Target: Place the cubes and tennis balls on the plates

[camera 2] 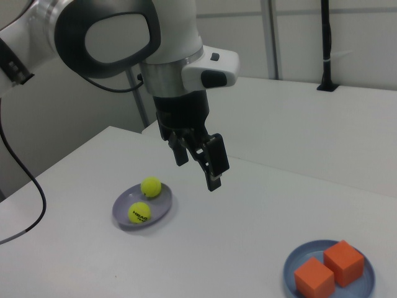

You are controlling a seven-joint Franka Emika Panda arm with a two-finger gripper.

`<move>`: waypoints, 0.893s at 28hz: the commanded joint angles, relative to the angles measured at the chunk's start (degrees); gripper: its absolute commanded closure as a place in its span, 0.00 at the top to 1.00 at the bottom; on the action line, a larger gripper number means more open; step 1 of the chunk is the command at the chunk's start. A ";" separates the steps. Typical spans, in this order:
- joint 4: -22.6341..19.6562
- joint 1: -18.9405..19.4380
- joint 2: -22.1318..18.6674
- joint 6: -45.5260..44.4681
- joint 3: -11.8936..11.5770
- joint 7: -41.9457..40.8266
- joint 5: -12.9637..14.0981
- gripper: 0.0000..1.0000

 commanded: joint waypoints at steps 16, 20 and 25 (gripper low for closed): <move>-1.30 0.14 -1.29 -1.89 0.44 3.58 1.08 1.00; -1.12 0.14 -1.38 -1.89 0.44 3.49 0.81 1.00; -1.12 0.23 -1.38 -1.63 0.70 4.10 0.81 1.00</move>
